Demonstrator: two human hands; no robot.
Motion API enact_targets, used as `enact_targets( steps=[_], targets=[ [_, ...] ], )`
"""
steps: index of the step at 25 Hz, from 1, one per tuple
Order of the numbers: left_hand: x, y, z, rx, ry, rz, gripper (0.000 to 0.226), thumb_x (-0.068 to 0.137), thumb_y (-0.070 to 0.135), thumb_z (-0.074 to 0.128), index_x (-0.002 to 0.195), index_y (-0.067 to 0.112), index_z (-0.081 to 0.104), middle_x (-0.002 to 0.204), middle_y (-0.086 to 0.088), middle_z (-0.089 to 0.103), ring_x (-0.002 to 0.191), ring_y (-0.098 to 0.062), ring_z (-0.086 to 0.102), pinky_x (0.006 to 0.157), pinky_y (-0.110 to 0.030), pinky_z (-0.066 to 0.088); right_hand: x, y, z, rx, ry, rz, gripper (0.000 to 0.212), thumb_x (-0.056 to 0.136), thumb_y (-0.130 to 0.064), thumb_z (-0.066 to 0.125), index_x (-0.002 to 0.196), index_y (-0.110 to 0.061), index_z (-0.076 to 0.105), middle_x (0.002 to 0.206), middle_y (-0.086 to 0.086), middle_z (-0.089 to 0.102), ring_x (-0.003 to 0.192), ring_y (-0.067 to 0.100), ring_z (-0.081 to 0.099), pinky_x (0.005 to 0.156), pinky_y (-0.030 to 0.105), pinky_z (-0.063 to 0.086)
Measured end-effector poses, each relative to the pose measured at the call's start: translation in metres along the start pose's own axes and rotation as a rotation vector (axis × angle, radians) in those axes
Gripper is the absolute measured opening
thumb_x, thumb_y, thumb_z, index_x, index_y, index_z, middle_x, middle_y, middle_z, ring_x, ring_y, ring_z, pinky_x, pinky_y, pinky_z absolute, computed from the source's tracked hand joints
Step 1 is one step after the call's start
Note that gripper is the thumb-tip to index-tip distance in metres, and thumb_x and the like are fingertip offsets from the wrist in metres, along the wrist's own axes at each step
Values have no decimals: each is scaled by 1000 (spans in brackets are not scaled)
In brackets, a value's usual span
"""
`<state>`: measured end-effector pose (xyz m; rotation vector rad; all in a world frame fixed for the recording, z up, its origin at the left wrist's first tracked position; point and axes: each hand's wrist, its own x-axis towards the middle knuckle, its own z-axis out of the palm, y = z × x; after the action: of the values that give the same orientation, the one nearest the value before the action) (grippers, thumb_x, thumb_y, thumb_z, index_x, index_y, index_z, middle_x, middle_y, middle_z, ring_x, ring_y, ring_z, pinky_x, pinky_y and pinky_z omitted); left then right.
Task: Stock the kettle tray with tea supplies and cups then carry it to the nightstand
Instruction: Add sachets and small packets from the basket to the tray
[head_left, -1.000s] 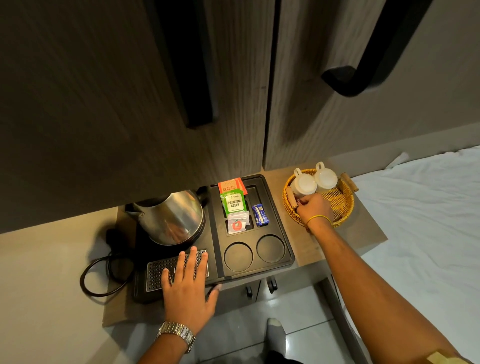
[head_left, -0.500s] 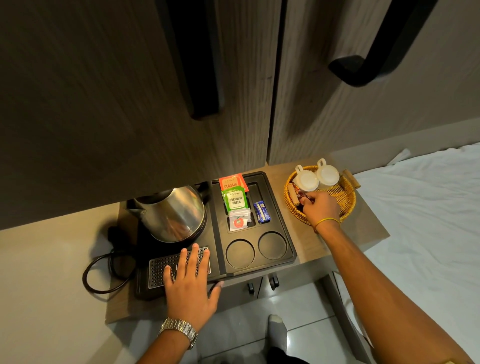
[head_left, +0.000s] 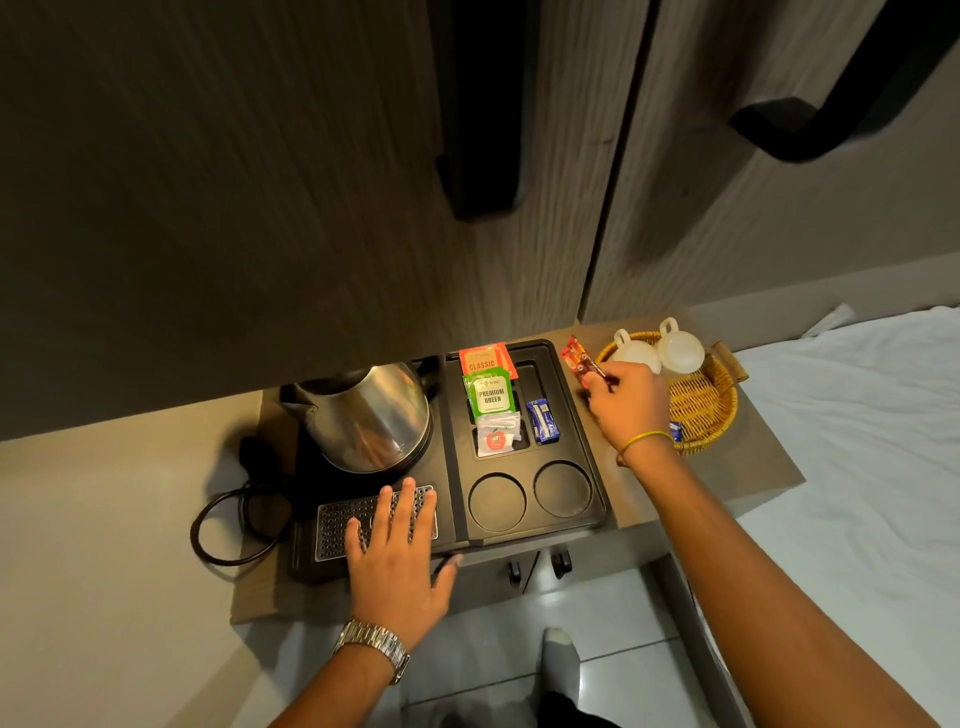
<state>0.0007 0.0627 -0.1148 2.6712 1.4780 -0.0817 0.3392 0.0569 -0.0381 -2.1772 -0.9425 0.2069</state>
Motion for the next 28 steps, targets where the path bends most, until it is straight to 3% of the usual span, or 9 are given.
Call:
enact_targets(
  steps=[2, 5, 8, 10, 13, 17, 22, 28],
  targets=[
    [0, 0, -1, 3, -1, -1, 88, 83, 69, 52, 158, 28, 32, 169, -6, 29, 154, -32, 29, 113, -68, 31, 3, -17, 25, 15, -113, 71, 22, 89, -24, 69, 77, -10, 81, 65, 11, 71, 68, 33, 64, 60, 36, 51],
    [0, 1, -3, 10, -3, -1, 88, 83, 69, 51, 158, 27, 31, 169, -6, 27, 154, -33, 28, 114, -68, 32, 11, -29, 57, -82, -182, 164, 24, 89, -22, 67, 75, -5, 76, 69, 15, 68, 76, 38, 65, 55, 30, 43],
    [0, 1, -4, 15, -12, -8, 89, 84, 70, 49, 159, 28, 28, 170, -6, 25, 155, -32, 26, 115, -68, 31, 17, -34, 75, -189, -192, 200, 20, 90, -17, 66, 98, -2, 77, 96, 23, 75, 93, 42, 71, 69, 36, 52],
    [1, 1, -4, 10, -13, -10, 89, 84, 70, 50, 159, 28, 28, 169, -6, 26, 155, -33, 27, 115, -68, 32, 18, -34, 81, -245, -190, 199, 22, 89, -14, 67, 104, 0, 75, 103, 25, 75, 98, 43, 72, 74, 38, 55],
    [2, 1, -3, 8, -14, -11, 90, 84, 71, 50, 160, 28, 26, 170, -6, 26, 155, -32, 27, 115, -68, 32, 17, -31, 87, -253, -188, 187, 23, 90, -16, 66, 104, 0, 74, 104, 26, 75, 97, 44, 71, 71, 37, 52],
    [2, 0, -2, 1, -13, -16, 91, 83, 71, 50, 160, 28, 27, 169, -6, 26, 155, -32, 27, 115, -68, 32, 19, -29, 85, -247, -175, 190, 35, 95, -34, 58, 100, -4, 75, 101, 23, 76, 93, 43, 71, 67, 34, 43],
    [2, 0, 0, -7, -12, -14, 92, 81, 70, 53, 159, 29, 28, 169, -6, 28, 154, -32, 28, 114, -68, 32, 21, -22, 77, -308, -242, 111, 29, 95, -32, 55, 98, -12, 76, 100, 19, 76, 93, 39, 70, 70, 35, 49],
    [1, -1, 2, 0, -10, -7, 91, 81, 69, 53, 159, 28, 29, 169, -6, 27, 154, -33, 29, 113, -68, 32, 22, -18, 73, -430, -386, -88, 25, 94, -22, 56, 111, -16, 73, 109, 16, 74, 100, 37, 69, 78, 37, 54]
  ],
)
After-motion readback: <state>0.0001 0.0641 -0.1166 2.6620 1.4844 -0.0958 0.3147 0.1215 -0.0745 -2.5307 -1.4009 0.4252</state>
